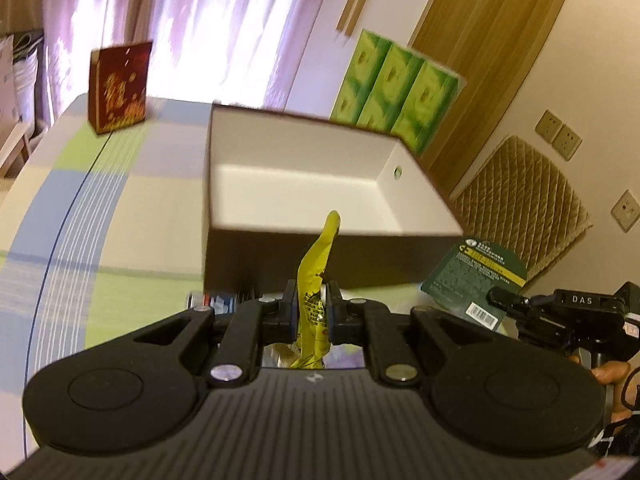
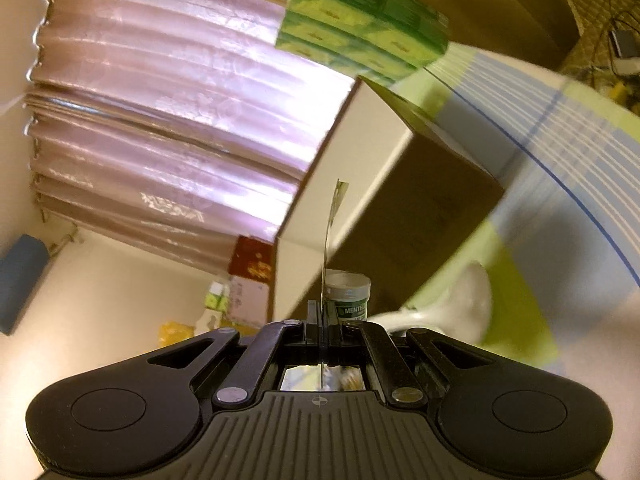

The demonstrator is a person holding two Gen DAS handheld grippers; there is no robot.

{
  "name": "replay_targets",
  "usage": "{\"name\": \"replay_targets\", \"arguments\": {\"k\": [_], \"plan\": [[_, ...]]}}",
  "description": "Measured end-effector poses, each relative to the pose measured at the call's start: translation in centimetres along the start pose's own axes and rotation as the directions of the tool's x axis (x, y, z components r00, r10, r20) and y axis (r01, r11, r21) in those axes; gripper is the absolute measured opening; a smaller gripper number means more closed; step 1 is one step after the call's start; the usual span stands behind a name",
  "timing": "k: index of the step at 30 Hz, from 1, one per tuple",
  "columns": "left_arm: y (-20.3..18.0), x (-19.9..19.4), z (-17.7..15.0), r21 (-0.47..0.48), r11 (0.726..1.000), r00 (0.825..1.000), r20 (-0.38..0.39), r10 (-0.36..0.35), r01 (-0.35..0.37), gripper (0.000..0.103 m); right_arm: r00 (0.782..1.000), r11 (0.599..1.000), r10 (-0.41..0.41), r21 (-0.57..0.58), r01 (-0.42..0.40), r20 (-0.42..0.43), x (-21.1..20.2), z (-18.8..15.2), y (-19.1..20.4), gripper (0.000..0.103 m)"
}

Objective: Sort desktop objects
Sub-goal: 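Carry the packet with the left gripper while the right gripper lowers the green card into the box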

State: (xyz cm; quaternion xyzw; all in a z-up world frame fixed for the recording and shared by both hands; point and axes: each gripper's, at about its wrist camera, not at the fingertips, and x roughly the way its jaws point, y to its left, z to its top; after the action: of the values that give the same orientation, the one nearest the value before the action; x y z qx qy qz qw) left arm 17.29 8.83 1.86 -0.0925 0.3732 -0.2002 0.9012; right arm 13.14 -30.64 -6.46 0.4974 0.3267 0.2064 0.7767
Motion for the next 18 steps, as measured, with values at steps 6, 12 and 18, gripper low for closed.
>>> {"name": "replay_targets", "arguments": {"k": [6, 12, 18], "plan": [[-0.5, 1.5, 3.6, 0.029, 0.999, 0.999, 0.034, -0.013, 0.012, 0.009, 0.999, 0.998, 0.042, -0.037, -0.041, 0.020, 1.1, 2.6, 2.0, 0.000], [-0.5, 3.8, 7.1, 0.049, 0.999, 0.998, 0.051, -0.023, 0.020, 0.009, 0.998, 0.996, 0.053, -0.080, -0.050, 0.025, 3.5, 5.3, 3.7, 0.000], [-0.2, 6.7, 9.5, 0.052, 0.999, 0.999, 0.044, -0.008, 0.006, 0.009, 1.000, 0.996, 0.028, -0.090, -0.029, -0.006, 6.8, 7.0, 3.8, 0.000]]}}
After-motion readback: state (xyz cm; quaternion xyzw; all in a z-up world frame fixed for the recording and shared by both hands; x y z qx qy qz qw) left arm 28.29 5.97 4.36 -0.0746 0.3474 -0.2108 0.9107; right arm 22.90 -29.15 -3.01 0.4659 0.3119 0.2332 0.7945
